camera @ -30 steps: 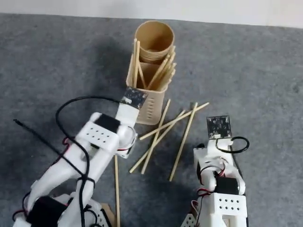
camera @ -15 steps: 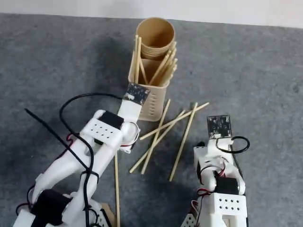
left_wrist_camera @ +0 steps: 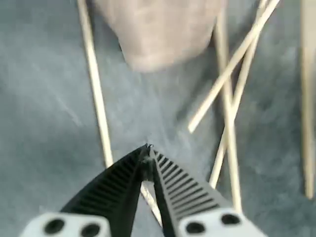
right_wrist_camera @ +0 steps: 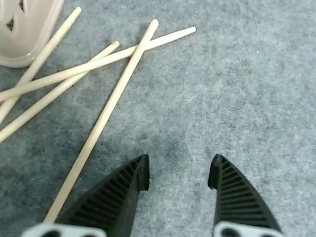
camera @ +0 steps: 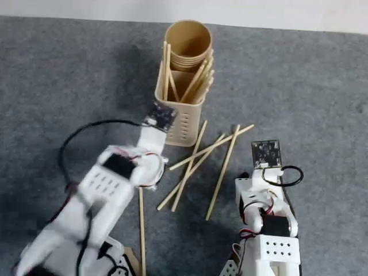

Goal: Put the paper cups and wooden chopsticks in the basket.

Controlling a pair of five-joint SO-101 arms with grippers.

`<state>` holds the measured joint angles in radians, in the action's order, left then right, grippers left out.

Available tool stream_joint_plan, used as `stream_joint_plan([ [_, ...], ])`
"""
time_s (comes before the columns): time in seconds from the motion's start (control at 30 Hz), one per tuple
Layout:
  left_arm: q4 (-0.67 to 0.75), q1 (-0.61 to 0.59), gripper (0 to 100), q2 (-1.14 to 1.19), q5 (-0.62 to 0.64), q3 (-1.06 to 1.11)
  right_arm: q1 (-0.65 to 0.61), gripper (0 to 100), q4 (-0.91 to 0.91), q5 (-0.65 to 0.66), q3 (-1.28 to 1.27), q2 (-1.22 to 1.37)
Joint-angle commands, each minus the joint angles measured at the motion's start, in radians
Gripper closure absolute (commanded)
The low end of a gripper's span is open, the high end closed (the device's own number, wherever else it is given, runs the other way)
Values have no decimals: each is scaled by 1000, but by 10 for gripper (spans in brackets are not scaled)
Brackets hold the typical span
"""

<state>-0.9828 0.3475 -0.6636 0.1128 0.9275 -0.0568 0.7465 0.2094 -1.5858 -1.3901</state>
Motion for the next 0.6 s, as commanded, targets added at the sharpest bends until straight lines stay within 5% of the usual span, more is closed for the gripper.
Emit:
stream_joint_plan([
  [0.0, -25, -15, 989, -377, -152, -7, 7, 789, -18, 2, 4, -5],
  [0.17, -54, -150, 959, -650, -192, -77, 7, 789, -16, 2, 4, -5],
  [0.33, -161, -363, 787, -579, -166, -223, 4, 789, 61, 2, 22, -4],
  [0.57, -186, -565, 873, -312, -63, -262, -94, 789, 162, -54, 289, 202],
])
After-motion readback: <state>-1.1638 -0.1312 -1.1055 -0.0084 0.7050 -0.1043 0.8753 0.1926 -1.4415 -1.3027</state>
